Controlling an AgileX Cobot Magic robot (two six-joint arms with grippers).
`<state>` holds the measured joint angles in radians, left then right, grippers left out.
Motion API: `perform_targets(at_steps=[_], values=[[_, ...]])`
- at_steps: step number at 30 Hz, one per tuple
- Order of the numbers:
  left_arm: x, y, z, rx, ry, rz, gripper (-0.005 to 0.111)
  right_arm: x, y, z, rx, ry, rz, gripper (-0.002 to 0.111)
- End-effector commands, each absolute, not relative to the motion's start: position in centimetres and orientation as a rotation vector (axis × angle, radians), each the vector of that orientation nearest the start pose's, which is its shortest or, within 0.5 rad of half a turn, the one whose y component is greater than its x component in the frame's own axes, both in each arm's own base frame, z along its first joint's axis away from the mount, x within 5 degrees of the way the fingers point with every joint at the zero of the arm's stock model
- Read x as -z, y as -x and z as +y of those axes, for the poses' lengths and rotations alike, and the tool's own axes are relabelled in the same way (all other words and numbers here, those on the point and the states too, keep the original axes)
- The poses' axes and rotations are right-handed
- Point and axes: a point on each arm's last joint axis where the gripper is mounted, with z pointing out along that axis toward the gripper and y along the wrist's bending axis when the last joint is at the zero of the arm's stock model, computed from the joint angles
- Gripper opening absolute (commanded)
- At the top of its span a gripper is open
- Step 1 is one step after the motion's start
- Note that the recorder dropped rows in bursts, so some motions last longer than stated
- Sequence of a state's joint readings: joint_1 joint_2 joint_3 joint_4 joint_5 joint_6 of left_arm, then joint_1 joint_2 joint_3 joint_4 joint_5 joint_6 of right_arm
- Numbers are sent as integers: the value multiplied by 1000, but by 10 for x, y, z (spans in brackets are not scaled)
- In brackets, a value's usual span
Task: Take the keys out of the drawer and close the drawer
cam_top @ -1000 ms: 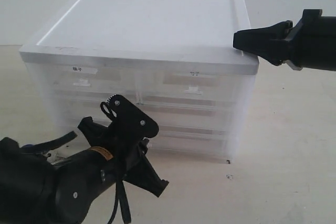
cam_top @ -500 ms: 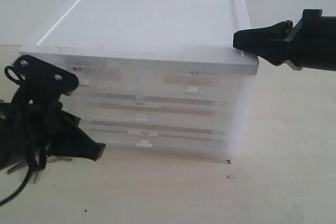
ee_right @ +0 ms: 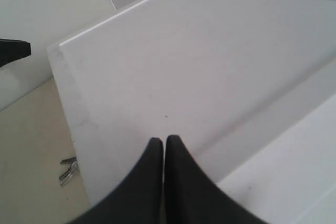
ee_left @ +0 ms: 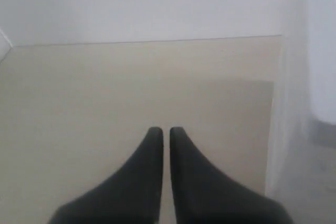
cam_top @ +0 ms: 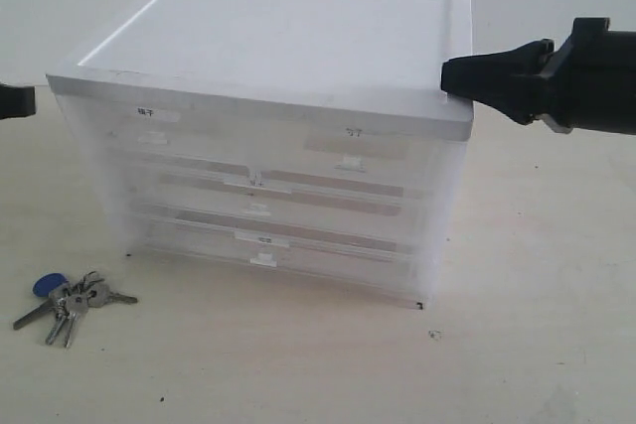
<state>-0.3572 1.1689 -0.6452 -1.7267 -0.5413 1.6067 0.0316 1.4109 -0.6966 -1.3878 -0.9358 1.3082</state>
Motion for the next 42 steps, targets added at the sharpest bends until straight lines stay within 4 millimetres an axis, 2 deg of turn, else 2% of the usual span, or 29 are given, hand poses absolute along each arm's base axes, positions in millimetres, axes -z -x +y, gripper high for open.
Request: perform_targets(at_steps=[1, 3, 6, 8, 10, 13, 14, 16, 18, 23, 26, 28, 31, 37, 42], values=[[-273, -253, -38, 108, -1, 2029, 5, -246, -257, 79, -888, 643, 1880, 0], [-276, -266, -37, 197, -12, 2019, 5, -246, -260, 76, -845, 605, 1900, 0], [-292, -282, -14, 88, 109, 1975, 5, -247, -268, 57, -573, 428, 1994, 0], [-301, -288, -8, 89, 126, 1946, 5, -249, -269, 48, -468, 360, 2018, 0], [-307, -302, -12, 207, 59, 1919, 5, -250, -270, 40, -380, 272, 2047, 0], [-283, -320, -25, 340, -17, 1982, 5, -245, -270, 34, -322, 210, 2080, 0], [-269, -327, -27, 360, -30, 2024, 5, -247, -267, 41, -412, 262, 2055, 0], [-255, -331, -27, 337, -65, 2073, 5, -253, -264, 53, -555, 355, 1985, 0], [-252, -328, -29, 387, -50, 2081, 5, -255, -264, 55, -567, 368, 1953, 0], [-256, -310, -36, 504, -34, 2070, 5, -239, -274, 63, -689, 388, 1937, 0], [-251, -292, -40, 564, -30, 2087, 5, -230, -281, 69, -788, 420, 1913, 0], [-246, -274, -41, 603, -1, 2104, 5, -233, -280, 71, -819, 445, 1878, 0], [-245, -254, -55, 674, -48, 2101, 5, -236, -278, 74, -856, 463, 1842, 0], [-251, -224, -84, 688, -191, 2079, 5, -234, -274, 94, -841, 549, 1850, 0], [-269, -208, -79, 639, -155, 2003, 5, -232, -271, 103, -841, 576, 1862, 0]])
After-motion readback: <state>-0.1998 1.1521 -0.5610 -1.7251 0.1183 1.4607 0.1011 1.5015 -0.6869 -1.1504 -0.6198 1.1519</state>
